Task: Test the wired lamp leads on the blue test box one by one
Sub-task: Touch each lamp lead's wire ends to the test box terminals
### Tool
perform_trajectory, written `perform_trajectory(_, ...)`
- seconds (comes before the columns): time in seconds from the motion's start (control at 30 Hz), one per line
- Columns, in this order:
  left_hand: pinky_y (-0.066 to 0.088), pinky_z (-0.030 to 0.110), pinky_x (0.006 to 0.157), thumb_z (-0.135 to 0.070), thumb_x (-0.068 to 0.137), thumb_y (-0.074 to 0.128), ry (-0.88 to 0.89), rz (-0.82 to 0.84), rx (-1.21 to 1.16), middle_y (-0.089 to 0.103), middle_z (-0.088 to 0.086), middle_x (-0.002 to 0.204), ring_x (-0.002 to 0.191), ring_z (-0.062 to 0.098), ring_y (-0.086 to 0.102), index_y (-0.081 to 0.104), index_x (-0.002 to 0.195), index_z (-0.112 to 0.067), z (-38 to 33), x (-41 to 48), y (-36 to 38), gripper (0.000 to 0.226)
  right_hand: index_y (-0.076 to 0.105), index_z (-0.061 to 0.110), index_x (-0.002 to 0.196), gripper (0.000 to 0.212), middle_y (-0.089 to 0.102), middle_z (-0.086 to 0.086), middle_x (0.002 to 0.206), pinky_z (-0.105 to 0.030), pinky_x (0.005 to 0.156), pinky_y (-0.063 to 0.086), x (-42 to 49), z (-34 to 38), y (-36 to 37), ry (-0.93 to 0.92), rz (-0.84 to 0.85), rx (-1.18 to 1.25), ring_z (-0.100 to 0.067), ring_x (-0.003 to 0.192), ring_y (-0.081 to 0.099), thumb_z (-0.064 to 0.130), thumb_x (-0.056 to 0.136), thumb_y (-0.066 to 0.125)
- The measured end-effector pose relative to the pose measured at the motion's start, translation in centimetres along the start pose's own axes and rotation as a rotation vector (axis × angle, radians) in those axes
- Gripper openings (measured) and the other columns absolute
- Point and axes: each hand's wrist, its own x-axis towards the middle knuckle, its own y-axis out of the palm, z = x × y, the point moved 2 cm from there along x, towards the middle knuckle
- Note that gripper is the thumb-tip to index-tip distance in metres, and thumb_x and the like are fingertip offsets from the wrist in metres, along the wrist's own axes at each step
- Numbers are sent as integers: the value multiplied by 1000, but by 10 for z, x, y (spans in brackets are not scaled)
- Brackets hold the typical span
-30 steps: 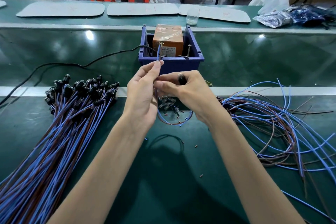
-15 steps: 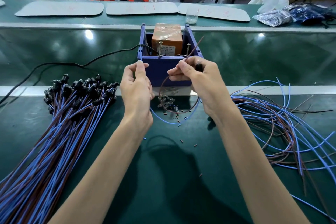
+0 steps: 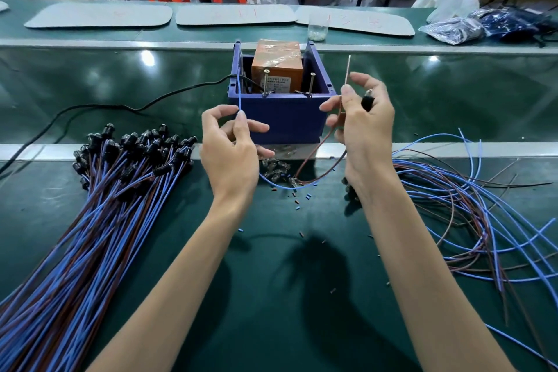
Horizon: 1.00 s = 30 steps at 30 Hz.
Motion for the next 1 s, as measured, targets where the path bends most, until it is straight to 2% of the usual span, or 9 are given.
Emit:
perform_trajectory(0.1,53,41,64,-20,101,46,43,-22,81,71,-8,68,40,17,62,47,99,-25,7,5,-4,6,56,19,107,15,65,5,62,-14,45,35,5,-7,-2,21,-46,-36,-4,43,45,10,99,46)
perform_trajectory(0.2,51,33,63,-21,100,48,82,-35,153,71,-12,69,41,12,63,55,107,-24,10,11,-6,11,61,16,107,19,65,5,64,-14,43,35,10,-15,-5,69,-60,-21,-3,42,42,8,99,46)
perform_trajectory(0.33,48,22,57,-16,99,50,44,-44,137,70,-14,69,40,8,60,65,112,-17,10,24,-4,20,63,19,94,23,65,9,58,-12,44,35,14,-19,-9,113,-45,-4,-3,43,40,5,98,45)
perform_trajectory(0.57,44,14,49,-13,98,51,-87,-5,47,69,-9,63,38,6,54,66,110,-14,14,45,-4,20,64,9,108,25,65,4,69,-11,38,28,15,-27,-10,198,13,-39,0,40,40,1,97,43)
perform_trajectory(0.83,42,11,52,-13,97,52,-125,128,59,68,-12,57,38,3,50,67,100,-20,17,44,-2,17,67,16,97,28,64,4,70,-12,39,28,19,-26,-11,185,88,-61,-1,43,41,0,96,43)
perform_trajectory(1.0,42,12,52,-13,97,52,-123,151,60,67,-12,56,38,3,48,68,100,-20,15,41,1,17,69,17,93,32,57,10,62,-13,40,28,21,-26,-15,172,86,-68,-2,42,40,-1,95,42)
